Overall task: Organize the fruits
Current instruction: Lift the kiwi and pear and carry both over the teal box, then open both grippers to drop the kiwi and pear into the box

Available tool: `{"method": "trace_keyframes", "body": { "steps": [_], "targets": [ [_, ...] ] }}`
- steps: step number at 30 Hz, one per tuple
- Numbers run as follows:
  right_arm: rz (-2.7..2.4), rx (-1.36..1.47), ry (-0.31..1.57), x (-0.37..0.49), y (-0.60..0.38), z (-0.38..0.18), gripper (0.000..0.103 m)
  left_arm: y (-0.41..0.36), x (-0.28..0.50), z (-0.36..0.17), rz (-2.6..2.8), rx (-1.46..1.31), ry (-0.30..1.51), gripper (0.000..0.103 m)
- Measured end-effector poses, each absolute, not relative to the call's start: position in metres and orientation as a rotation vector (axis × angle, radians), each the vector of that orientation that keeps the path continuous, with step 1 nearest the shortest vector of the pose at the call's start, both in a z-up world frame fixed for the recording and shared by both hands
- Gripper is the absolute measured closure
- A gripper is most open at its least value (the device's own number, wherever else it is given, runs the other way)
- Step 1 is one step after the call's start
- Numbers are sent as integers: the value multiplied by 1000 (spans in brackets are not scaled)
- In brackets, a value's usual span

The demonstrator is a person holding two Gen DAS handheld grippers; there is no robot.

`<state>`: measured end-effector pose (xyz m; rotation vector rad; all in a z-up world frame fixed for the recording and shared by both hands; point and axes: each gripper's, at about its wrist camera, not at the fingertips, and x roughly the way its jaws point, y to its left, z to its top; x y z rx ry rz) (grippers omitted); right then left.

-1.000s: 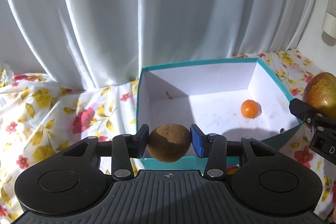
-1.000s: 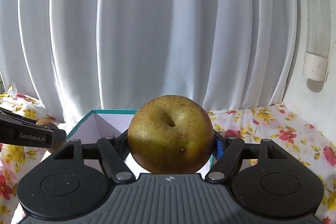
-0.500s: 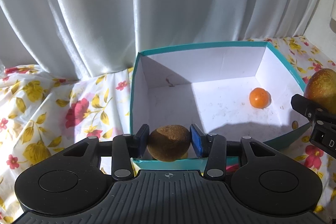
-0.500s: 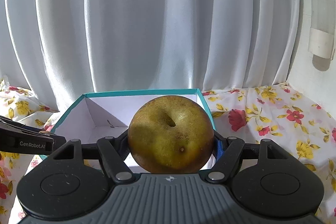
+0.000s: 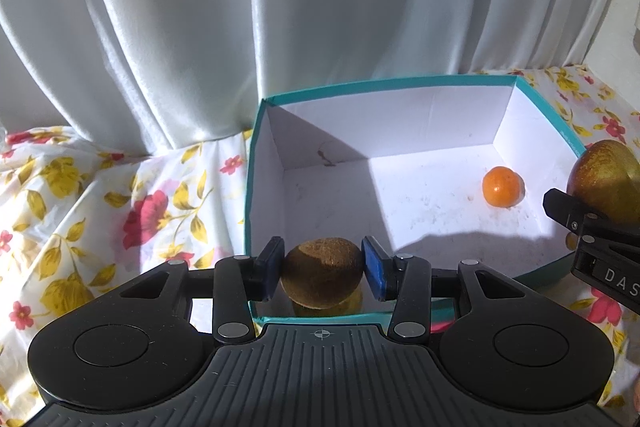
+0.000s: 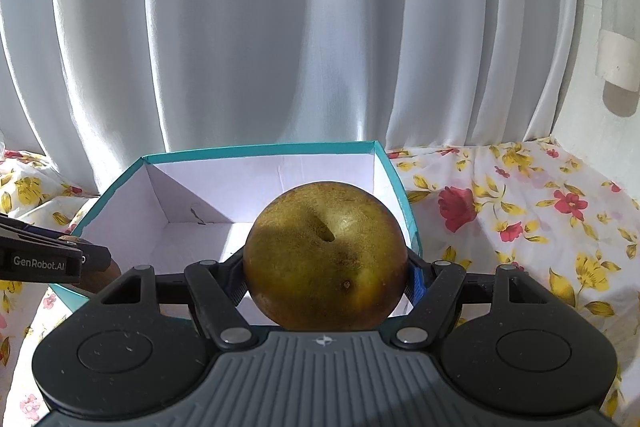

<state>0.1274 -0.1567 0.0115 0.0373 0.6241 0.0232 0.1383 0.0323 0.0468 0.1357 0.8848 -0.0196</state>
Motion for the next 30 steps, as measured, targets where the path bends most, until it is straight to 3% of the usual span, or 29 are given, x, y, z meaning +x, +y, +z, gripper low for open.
{"method": "trace_keyframes", "body": {
  "steps": [30],
  "targets": [
    [18, 0, 653, 148, -153, 2, 30, 31, 151, 42, -26, 147, 899, 55]
  ]
}}
